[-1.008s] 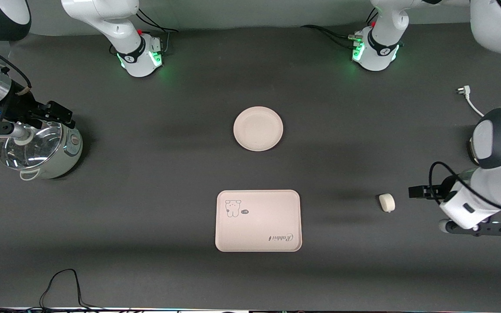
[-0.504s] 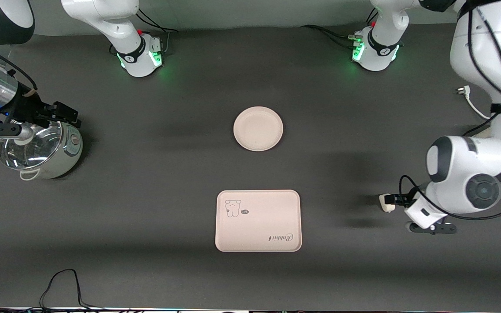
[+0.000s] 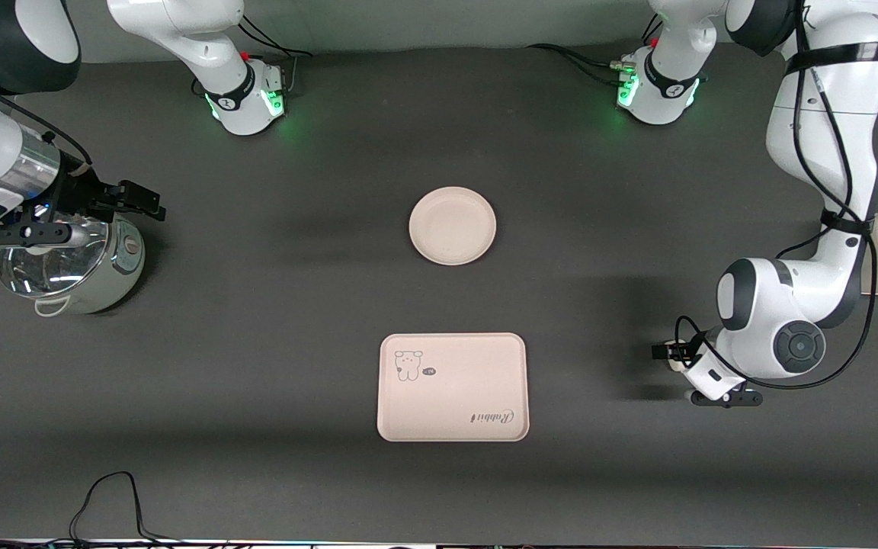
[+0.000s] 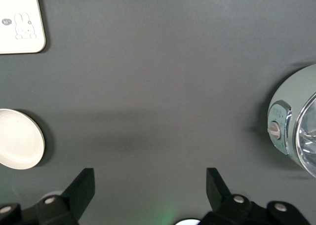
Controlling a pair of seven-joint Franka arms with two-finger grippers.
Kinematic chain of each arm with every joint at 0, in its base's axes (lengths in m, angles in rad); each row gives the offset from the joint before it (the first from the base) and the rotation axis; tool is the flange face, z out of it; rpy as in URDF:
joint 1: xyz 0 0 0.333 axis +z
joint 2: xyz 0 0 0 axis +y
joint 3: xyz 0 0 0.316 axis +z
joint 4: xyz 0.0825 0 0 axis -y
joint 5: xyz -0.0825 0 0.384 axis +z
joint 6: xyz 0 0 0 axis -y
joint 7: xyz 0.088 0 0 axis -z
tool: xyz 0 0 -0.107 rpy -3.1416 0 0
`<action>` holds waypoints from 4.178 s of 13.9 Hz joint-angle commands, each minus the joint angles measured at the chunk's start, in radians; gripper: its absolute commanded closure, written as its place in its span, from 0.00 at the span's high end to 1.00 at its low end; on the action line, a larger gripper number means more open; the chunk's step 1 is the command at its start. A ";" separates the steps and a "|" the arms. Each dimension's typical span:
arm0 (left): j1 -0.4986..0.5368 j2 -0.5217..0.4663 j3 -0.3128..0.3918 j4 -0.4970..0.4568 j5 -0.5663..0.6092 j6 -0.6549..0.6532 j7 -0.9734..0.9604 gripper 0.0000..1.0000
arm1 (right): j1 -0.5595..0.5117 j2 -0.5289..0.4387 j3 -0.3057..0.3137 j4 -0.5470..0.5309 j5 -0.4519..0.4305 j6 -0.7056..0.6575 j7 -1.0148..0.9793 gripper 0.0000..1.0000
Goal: Place bun in plate and plate on tray
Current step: 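Close the left gripper on the white bun and lift it, then carry the bun with the left gripper over the white plate, then lower the bun onto the plate and open the left gripper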
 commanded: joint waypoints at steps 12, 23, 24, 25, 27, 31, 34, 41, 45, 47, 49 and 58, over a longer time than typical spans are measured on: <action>0.000 -0.044 0.004 -0.071 -0.013 0.071 0.003 0.10 | 0.047 -0.002 -0.010 -0.011 0.001 0.011 -0.018 1.00; -0.059 -0.584 -0.085 -0.043 -0.016 -0.599 -0.202 0.17 | 0.046 -0.010 -0.003 0.013 -0.036 -0.001 -0.013 1.00; -0.075 -0.596 -0.141 -0.034 -0.016 -0.611 -0.300 0.17 | 0.045 -0.008 -0.003 0.013 -0.034 0.002 -0.010 1.00; -0.089 -0.592 -0.210 -0.014 -0.016 -0.612 -0.404 0.17 | 0.047 -0.005 0.002 0.022 -0.034 0.010 -0.007 1.00; -0.108 -0.540 -0.361 0.033 -0.025 -0.577 -0.619 0.17 | 0.047 0.010 0.028 0.045 -0.034 0.023 -0.006 1.00; -0.189 -0.394 -0.469 0.051 -0.040 -0.400 -0.836 0.21 | 0.045 0.008 0.036 0.049 -0.034 0.033 -0.004 1.00; -0.264 -0.287 -0.469 0.025 0.042 -0.296 -0.933 0.21 | 0.044 0.011 0.037 0.047 -0.030 0.057 0.002 1.00; -0.312 -0.222 -0.467 -0.234 0.124 0.027 -1.017 0.22 | 0.041 0.018 0.089 0.027 -0.007 0.071 0.089 1.00; -0.358 -0.189 -0.464 -0.304 0.127 0.154 -1.092 0.25 | 0.045 0.025 0.100 0.026 0.018 0.079 0.097 1.00; -0.375 -0.159 -0.461 -0.304 0.196 0.158 -1.149 0.25 | 0.047 0.019 0.100 0.021 0.018 0.071 0.097 1.00; -0.399 -0.144 -0.461 -0.305 0.225 0.195 -1.214 0.25 | 0.045 0.019 0.100 0.021 0.016 0.071 0.097 1.00; -0.412 -0.092 -0.459 -0.299 0.268 0.270 -1.266 1.00 | 0.049 0.021 0.100 0.021 0.016 0.074 0.096 1.00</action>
